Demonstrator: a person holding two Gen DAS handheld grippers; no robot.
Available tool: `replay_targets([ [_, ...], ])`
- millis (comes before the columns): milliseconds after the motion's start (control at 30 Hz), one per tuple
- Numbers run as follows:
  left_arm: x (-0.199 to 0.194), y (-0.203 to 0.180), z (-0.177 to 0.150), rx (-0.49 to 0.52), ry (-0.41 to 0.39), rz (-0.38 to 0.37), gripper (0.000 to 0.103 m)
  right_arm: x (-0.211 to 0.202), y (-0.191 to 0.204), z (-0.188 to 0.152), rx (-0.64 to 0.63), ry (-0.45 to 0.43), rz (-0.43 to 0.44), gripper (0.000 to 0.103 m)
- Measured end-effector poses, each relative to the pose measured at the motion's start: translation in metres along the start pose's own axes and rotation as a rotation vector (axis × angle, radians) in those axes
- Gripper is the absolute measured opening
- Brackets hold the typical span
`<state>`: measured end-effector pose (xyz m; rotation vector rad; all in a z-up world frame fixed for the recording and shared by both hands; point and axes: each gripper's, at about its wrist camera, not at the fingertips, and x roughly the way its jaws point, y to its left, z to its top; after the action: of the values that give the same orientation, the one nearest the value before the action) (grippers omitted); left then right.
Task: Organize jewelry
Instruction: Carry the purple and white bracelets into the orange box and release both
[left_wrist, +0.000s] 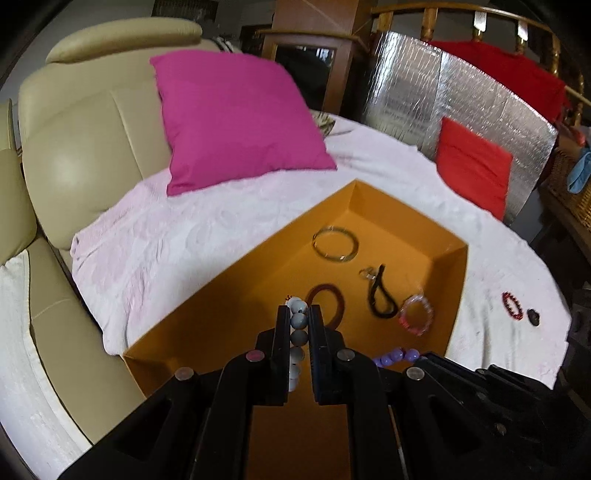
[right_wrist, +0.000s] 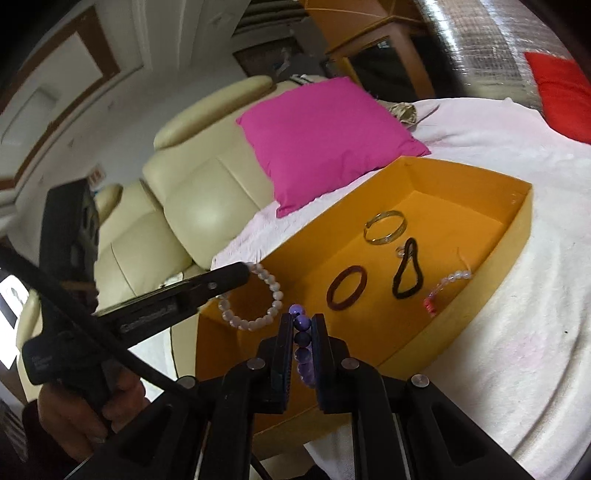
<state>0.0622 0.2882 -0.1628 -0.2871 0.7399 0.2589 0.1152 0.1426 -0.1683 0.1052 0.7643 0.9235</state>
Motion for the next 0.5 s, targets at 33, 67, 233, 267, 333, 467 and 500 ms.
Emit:
replay_targets([
  [33,0.002,0.0,-0.001,0.004,0.012,0.006,0.01,0.002,0.002,-0.002,-0.018,0.006,-0.007,0.011],
  [67,0.007,0.0,-0.003,0.004,0.028,0.017,0.01,0.004,0.002,-0.002,-0.028,0.013,-0.009,0.011],
  [233,0.022,0.004,-0.01,-0.002,0.082,0.056,0.01,0.011,0.004,-0.006,-0.054,0.038,-0.033,0.011],
  [267,0.024,0.005,-0.011,-0.004,0.088,0.062,0.01,0.012,0.003,-0.007,-0.055,0.042,-0.041,0.011],
  [333,0.027,0.006,-0.012,-0.003,0.102,0.072,0.01,0.015,0.003,-0.005,-0.055,0.043,-0.052,0.011],
  [467,0.033,0.005,-0.014,-0.001,0.138,0.087,0.01,0.014,-0.002,-0.002,-0.032,0.025,-0.084,0.012],
  [500,0.034,0.005,-0.015,0.0,0.145,0.093,0.01,0.013,-0.004,0.0,-0.023,0.017,-0.1,0.012],
])
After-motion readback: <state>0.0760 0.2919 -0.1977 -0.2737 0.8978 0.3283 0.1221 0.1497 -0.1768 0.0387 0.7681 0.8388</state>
